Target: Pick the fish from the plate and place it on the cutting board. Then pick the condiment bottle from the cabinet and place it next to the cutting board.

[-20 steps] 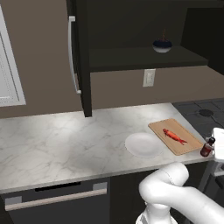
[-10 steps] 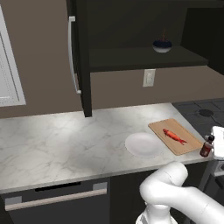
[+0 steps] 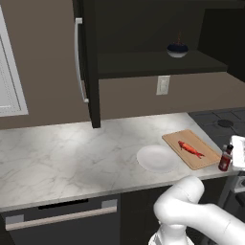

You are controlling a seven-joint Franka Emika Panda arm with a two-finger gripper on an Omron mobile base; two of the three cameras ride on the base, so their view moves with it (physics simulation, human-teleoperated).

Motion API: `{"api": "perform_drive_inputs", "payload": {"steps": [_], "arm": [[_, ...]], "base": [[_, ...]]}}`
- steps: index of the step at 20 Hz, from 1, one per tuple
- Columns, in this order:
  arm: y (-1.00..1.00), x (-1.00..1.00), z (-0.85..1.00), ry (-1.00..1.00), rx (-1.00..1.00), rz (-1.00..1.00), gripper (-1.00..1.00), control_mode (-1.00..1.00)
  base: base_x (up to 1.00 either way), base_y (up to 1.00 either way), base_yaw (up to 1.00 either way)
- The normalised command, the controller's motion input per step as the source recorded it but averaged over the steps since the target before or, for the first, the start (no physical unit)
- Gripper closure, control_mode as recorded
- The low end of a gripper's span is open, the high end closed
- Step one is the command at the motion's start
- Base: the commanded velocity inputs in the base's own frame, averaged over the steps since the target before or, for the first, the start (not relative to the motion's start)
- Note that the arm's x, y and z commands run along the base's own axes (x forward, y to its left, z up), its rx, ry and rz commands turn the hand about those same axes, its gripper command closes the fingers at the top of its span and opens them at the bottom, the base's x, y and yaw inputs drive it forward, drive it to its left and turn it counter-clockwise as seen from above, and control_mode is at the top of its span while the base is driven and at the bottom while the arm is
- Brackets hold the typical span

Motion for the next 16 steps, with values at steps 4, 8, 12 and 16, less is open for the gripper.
{"api": "perform_drive_inputs", "payload": {"steps": [4,8,12,16], "arm": [[-0.1,0.23,-0.17,0.0,0.0,-0.01,1.0,-1.0],[-0.06,0.15,-0.15,-0.01,0.0,-0.01,1.0,-1.0],[0.0,-0.04,-0.07,-0.13,0.0,0.0,1.0,-1.0],[0.0,-0.17,-0.12,-0.26,0.0,0.0,1.0,-1.0]], "base": [[0.0,0.0,0.0],[0.0,0.0,0.0],[0.0,0.0,0.0],[0.0,0.0,0.0]]}}
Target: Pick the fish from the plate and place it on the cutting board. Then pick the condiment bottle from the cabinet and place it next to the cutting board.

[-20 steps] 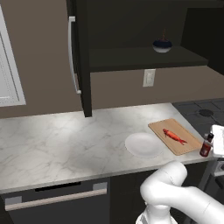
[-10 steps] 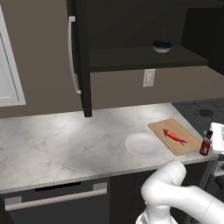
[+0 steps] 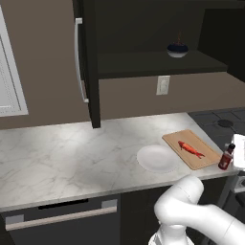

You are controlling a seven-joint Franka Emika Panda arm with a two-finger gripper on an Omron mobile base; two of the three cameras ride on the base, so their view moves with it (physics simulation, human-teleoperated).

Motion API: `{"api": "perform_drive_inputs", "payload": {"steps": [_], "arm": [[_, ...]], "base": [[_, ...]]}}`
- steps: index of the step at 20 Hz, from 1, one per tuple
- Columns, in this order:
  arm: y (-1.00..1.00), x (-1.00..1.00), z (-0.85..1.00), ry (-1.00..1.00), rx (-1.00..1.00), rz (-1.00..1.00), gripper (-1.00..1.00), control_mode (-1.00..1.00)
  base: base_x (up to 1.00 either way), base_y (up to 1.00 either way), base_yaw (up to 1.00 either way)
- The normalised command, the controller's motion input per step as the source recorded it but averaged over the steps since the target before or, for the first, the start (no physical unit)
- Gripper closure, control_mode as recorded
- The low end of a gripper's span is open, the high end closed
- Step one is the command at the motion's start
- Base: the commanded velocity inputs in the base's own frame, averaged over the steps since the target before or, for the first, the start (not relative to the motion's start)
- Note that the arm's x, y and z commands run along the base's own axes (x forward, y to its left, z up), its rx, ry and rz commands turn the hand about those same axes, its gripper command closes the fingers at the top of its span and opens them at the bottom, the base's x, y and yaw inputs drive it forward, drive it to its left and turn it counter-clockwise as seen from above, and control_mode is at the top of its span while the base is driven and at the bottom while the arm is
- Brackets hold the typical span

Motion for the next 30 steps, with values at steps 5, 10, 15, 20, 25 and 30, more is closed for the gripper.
{"api": "perform_drive_inputs", "payload": {"steps": [5,10,15,20,25,30], "arm": [[0.0,-0.19,-0.16,-0.28,0.0,0.0,1.0,-1.0],[0.0,-0.08,-0.26,-0.2,-0.01,0.0,1.0,-1.0],[0.12,0.0,-0.31,-0.1,-0.03,0.0,1.0,-1.0],[0.21,0.0,-0.31,-0.01,-0.06,0.0,1.0,-1.0],[0.18,0.0,-0.27,0.0,-0.07,0.0,1.0,-1.0],[0.01,0.09,-0.23,0.01,-0.04,-0.01,1.0,-1.0]], "base": [[0.0,0.0,0.0],[0.0,0.0,0.0],[0.0,0.0,0.0],[0.0,0.0,0.0],[0.0,0.0,0.0],[0.0,0.0,0.0]]}}
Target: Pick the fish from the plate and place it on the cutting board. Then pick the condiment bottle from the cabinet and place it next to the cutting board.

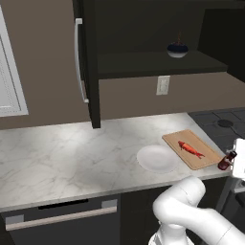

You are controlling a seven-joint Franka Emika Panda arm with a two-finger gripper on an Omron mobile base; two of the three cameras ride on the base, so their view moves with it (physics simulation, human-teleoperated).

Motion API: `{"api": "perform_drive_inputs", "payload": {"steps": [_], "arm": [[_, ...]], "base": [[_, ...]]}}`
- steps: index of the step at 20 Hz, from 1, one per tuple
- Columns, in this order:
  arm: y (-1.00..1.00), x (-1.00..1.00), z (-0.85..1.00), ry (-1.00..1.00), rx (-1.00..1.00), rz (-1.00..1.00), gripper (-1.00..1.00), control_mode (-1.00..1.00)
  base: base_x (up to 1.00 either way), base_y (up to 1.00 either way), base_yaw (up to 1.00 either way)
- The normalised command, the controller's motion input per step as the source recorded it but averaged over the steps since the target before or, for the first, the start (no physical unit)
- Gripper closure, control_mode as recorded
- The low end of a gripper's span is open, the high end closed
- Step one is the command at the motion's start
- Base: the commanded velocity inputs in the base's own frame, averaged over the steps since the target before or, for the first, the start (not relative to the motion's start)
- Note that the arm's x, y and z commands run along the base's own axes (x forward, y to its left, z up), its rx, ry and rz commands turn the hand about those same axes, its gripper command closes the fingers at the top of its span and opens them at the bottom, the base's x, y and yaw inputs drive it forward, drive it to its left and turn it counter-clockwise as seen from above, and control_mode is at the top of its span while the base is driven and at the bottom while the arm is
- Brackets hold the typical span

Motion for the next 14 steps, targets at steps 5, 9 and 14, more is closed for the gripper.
{"api": "perform_drive_inputs", "payload": {"steps": [5,9,14], "arm": [[0.0,0.15,-0.22,0.06,0.0,-0.01,1.0,-1.0],[0.0,0.13,-0.26,0.08,0.0,-0.01,1.0,-1.0],[0.0,0.15,-0.3,0.1,0.0,-0.01,1.0,-1.0]], "base": [[0.0,0.0,0.0],[0.0,0.0,0.0],[0.0,0.0,0.0]]}}
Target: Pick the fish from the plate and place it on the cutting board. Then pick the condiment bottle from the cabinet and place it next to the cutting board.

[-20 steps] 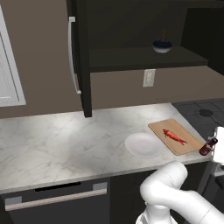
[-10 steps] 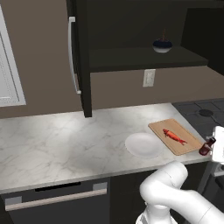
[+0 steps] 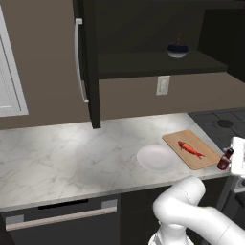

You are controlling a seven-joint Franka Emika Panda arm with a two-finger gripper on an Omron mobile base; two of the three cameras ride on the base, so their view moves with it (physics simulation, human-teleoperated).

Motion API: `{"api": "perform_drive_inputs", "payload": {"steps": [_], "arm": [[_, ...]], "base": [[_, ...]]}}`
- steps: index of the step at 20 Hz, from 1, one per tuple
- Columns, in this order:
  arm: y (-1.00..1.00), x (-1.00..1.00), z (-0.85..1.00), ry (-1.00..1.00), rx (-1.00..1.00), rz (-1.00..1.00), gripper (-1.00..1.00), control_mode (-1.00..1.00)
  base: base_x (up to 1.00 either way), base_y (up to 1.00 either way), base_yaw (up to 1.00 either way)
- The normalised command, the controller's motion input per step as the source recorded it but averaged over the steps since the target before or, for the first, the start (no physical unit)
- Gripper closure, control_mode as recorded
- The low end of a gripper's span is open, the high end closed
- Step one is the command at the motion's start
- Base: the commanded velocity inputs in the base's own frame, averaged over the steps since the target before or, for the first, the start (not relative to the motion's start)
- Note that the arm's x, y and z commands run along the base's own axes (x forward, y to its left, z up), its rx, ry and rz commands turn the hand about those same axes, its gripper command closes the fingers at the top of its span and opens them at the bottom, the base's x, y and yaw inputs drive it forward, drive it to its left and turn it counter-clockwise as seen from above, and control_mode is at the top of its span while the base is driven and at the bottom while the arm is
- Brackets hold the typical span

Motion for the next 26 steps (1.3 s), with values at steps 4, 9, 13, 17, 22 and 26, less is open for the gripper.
{"api": "perform_drive_inputs", "payload": {"steps": [4,9,13,17,22,26], "arm": [[0.0,0.14,-0.34,0.09,0.0,-0.02,1.0,-1.0],[0.0,0.19,-0.34,0.1,0.0,-0.02,1.0,-1.0],[0.0,0.18,-0.32,0.09,0.0,-0.02,1.0,-1.0],[-0.03,0.2,-0.3,0.09,0.0,-0.03,1.0,-1.0],[-0.14,0.18,-0.23,0.07,0.0,-0.01,1.0,-1.0],[-0.19,0.13,-0.1,0.02,0.0,0.0,1.0,-1.0]], "base": [[0.0,0.0,0.0],[0.0,0.0,0.0],[0.0,0.0,0.0],[0.0,0.0,0.0],[0.0,0.0,0.0],[0.0,0.0,0.0]]}}
